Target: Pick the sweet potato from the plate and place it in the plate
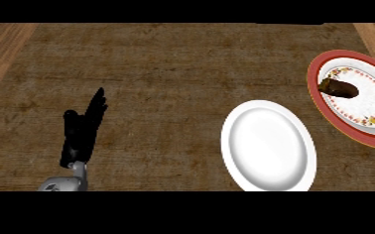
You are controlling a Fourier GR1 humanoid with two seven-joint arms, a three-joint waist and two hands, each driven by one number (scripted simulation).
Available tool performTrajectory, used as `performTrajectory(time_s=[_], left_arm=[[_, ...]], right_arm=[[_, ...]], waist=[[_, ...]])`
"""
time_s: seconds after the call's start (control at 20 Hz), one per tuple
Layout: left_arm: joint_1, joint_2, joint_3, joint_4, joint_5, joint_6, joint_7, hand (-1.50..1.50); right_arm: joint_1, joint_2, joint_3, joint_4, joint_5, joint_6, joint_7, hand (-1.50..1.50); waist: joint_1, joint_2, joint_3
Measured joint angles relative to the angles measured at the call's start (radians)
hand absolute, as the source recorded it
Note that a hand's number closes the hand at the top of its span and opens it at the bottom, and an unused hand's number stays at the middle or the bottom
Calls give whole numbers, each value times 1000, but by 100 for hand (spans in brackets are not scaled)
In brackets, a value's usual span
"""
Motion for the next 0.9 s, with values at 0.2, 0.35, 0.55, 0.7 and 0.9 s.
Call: performTrajectory(time_s=[0.2, 0.35, 0.55, 0.7, 0.9], left_arm=[[-15, 1, 7, 15, -3, 3, -1, 0], [-11, 1, 4, 1, -3, 0, 4, 0], [-14, -2, 8, 13, -1, -1, -8, 0], [-16, -13, 0, 28, -7, 3, -19, 0], [-4, -15, -1, 25, -6, 0, -27, 0]], right_arm=[[30, -7, -14, 6, -14, -9, -27, -150], [46, -21, -27, 11, -26, -5, -39, -150], [58, -30, -42, 16, -39, -28, -36, -150], [63, -50, -56, 20, -50, -43, -22, -150], [79, -63, -64, 23, -56, -49, -18, -150]], waist=[[-2, 1, 1], [0, 2, 1], [1, 3, 2], [1, 4, 3], [4, 4, 3]])
